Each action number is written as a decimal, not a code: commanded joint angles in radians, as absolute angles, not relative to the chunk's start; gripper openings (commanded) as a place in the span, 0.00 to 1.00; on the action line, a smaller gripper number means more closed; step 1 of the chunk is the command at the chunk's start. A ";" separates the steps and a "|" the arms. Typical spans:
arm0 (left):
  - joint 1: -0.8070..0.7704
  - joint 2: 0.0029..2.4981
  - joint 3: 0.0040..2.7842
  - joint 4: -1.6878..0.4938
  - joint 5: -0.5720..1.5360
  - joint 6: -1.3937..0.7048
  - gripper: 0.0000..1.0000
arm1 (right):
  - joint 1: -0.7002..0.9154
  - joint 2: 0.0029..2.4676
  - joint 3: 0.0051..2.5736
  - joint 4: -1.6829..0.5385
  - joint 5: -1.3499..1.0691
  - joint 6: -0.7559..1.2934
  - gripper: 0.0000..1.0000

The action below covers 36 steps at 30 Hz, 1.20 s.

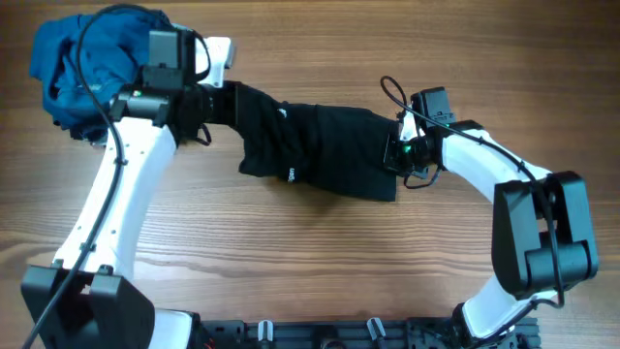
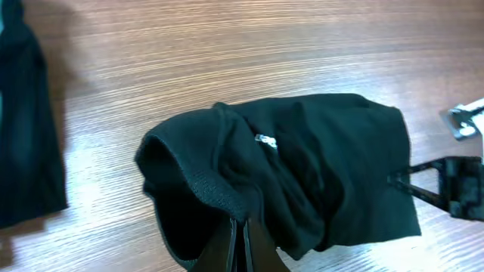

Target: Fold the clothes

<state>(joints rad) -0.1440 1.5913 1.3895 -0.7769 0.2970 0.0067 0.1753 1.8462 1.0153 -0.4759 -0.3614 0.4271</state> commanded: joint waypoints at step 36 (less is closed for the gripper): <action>-0.572 1.562 1.389 -0.277 0.287 -0.395 1.00 | -0.113 1.510 1.081 -0.492 -0.656 0.377 0.31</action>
